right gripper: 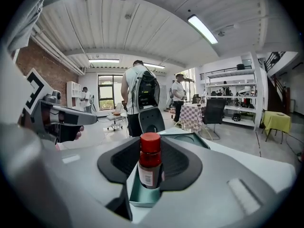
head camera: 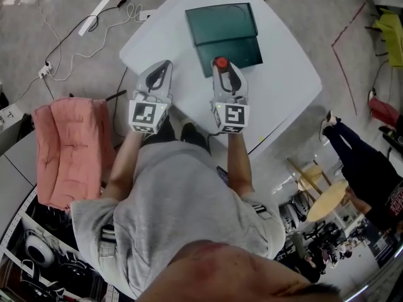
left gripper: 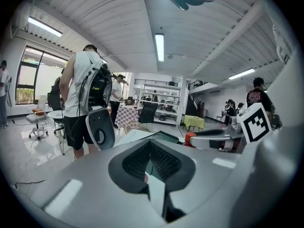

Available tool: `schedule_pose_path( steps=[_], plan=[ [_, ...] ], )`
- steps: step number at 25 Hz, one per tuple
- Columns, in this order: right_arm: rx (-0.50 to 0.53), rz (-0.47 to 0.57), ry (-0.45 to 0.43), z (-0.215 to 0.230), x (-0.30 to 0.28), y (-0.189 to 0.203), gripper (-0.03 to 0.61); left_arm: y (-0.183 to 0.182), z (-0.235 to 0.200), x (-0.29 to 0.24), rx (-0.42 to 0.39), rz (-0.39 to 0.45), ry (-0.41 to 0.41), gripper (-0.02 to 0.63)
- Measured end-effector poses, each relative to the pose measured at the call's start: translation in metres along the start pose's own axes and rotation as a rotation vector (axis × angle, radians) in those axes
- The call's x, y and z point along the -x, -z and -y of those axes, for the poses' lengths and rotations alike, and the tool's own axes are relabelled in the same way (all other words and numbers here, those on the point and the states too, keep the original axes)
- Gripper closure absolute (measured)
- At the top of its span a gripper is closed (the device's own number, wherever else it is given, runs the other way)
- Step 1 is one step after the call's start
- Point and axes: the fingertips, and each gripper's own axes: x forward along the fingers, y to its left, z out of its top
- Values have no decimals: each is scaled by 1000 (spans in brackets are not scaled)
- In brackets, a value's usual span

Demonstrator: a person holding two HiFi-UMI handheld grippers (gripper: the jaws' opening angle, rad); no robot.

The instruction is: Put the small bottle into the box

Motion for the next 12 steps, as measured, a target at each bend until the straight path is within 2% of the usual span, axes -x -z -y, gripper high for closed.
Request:
schedule_pose_path(
  steps=[12],
  plan=[
    [-13,-42,-31,-2,-47,16,445,14,-17,-26,19,-53,5,603]
  ],
)
